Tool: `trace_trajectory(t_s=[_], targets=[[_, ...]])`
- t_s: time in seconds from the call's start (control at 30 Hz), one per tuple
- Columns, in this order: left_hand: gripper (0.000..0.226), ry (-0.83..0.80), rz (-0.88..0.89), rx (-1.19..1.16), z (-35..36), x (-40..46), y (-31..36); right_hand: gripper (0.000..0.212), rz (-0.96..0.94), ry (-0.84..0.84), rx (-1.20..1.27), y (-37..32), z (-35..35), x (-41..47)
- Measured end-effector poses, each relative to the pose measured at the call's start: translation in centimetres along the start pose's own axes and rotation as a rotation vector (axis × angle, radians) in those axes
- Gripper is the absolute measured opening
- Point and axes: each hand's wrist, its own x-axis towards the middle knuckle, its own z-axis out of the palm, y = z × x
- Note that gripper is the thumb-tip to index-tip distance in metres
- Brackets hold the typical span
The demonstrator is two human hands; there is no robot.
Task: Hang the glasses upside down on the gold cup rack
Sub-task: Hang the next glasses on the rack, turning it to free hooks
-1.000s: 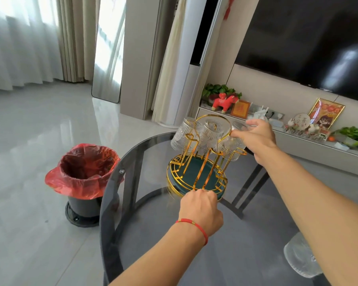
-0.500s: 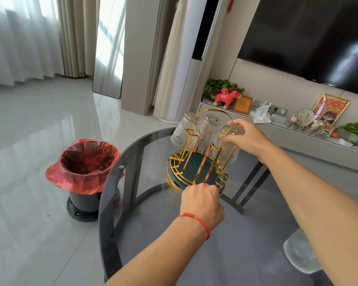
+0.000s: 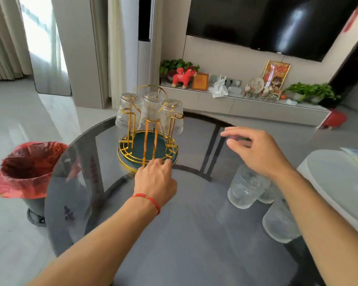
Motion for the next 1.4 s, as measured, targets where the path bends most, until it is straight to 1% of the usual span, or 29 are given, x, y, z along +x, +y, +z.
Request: trace_trajectory(t_s=[0.03,0.1,0.17,0.2,0.27,0.33,0.4,0.47,0.53,0.6,0.7,0.8,0.93,1.0,1.13,1.2,1.3,1.33,1.4], targets=[[0.039,-0.014,0.016,-0.014,0.1,-0.4,0.4,0.024,0.051,0.070,0.056,0.8,-1.1,-1.6],[0.055,-0.015,0.112,-0.092,0.4,-1.4,1.7,0.021,0.149,0.252,0.160,2.3,-2.8,-4.5],[0.063,-0.002,0.214,-0.298,0.5,-2.4,3.7,0.021,0.228,0.378,0.188,3.2,-3.3,-6.4],[0.066,-0.009,0.234,-0.408,0.7,-2.9,5.3,0.020,0.258,0.407,0.172,3.6,-3.5,-7.4],[0.076,-0.041,0.213,-0.593,1.2,-3.6,8.1,0.021,0.297,0.438,0.147,3.9,-3.2,-8.3],[0.091,-0.077,0.157,-0.712,2.0,-3.5,11.0,0.022,0.318,0.435,0.112,3.8,-3.1,-8.8],[0.107,-0.115,0.087,-0.787,2.5,-2.6,12.9,0.023,0.291,0.434,0.116,3.1,-2.5,-9.0],[0.115,-0.146,0.041,-0.818,2.9,-1.3,13.9,0.023,0.255,0.426,0.113,2.3,-1.9,-9.1],[0.116,-0.154,0.051,-0.762,3.3,-0.5,15.3,0.024,0.255,0.414,0.062,2.4,-2.2,-9.5],[0.111,-0.128,0.070,-0.703,3.7,-0.1,15.7,0.025,0.296,0.423,0.068,2.7,-2.6,-9.5],[0.099,-0.089,0.117,-0.659,4.0,0.1,16.0,0.026,0.376,0.460,0.157,3.0,-3.3,-9.4],[0.100,-0.050,0.095,-0.627,3.6,0.0,15.7,0.025,0.378,0.468,0.153,2.8,-3.3,-9.4],[0.102,-0.062,0.090,-0.567,2.2,-0.4,13.5,0.025,0.291,0.413,0.147,2.0,-2.6,-9.4],[0.101,-0.085,0.058,-0.590,1.2,-0.8,11.4,0.026,0.248,0.367,0.166,1.7,-2.3,-9.4],[0.088,-0.042,-0.141,-0.834,-0.7,-2.1,6.2,0.028,0.215,0.197,0.232,0.6,-0.1,-9.2],[0.087,-0.030,-0.231,-0.979,-1.3,-2.6,4.8,0.029,0.208,0.092,0.241,0.1,1.2,-9.0],[0.089,-0.036,-0.320,-1.162,-2.3,-2.8,3.9,0.036,0.296,-0.051,0.270,-0.4,3.2,-8.3],[0.090,-0.041,-0.342,-1.226,-2.7,-2.6,3.8,0.038,0.368,-0.095,0.330,-0.7,3.9,-8.1],[0.093,-0.066,-0.386,-1.354,-3.3,-2.5,3.4,0.036,0.543,-0.181,0.586,-1.4,5.6,-7.6]])
